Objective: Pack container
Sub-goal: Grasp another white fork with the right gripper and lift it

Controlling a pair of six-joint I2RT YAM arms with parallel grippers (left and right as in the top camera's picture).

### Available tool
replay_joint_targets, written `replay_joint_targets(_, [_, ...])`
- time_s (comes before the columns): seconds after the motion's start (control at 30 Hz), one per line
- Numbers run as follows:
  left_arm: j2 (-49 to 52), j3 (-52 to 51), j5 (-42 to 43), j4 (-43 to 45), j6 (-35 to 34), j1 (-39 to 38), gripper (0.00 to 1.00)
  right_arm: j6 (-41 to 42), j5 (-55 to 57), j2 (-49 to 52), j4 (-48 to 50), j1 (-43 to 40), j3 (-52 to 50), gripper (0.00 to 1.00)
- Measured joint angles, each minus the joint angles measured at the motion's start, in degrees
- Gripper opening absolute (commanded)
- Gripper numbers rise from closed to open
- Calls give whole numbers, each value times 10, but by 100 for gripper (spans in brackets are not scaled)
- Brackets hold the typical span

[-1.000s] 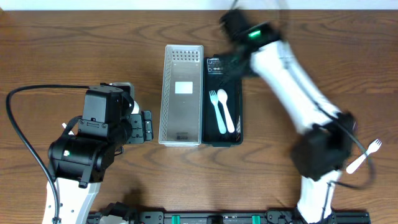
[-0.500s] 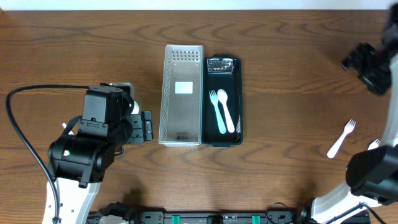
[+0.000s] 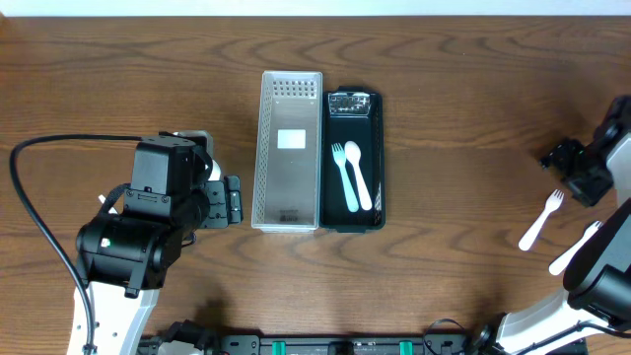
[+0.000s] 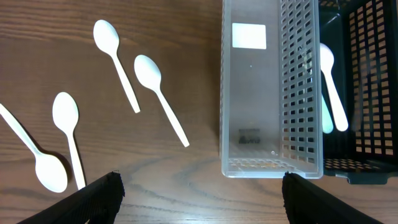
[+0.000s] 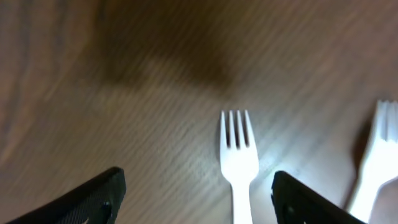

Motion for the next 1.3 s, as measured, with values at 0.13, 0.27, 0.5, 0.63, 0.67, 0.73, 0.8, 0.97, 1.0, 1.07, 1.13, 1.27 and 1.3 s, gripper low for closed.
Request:
replay_joint_targets(0.13, [0,0,0,0,0,0,84,-8,-1,0,44,0,-45,78])
replay_joint_targets(0.27, [0,0,0,0,0,0,84,-11,-1,0,65,0,-65,78])
replay_joint_targets(0.5, [0,0,0,-1,0,0,84,-15,4,0,74,0,-75,79])
replay_joint_targets(0.63, [0,0,0,-4,0,0,84,-15,10,1,83,0,-86,79])
replay_joint_targets(0.67, [0,0,0,-5,0,0,84,-15,11,1,84,-1,-87,79])
replay_joint_targets(0.73, [0,0,0,-9,0,0,84,-15,12,3,87,-4,-88,79])
replay_joint_targets(0.8, [0,0,0,-9,0,0,84,-15,13,7,90,-7,-88,79])
replay_joint_targets(0.97, [0,0,0,-9,0,0,84,-17,16,20,91,-12,-88,73])
replay_joint_targets(1.0, [0,0,0,-9,0,0,84,-18,17,20,92,-13,-88,70])
replay_joint_targets(1.07, [0,0,0,-9,0,0,84,-20,18,21,92,-13,-88,60])
replay_joint_targets(1.13, [0,0,0,-9,0,0,84,-21,18,21,92,-13,-88,50])
replay_joint_targets(1.27, [0,0,0,-9,0,0,84,-21,18,21,92,-13,-87,35])
replay_joint_targets(1.3, [0,0,0,-9,0,0,84,-20,18,21,92,-13,-87,34])
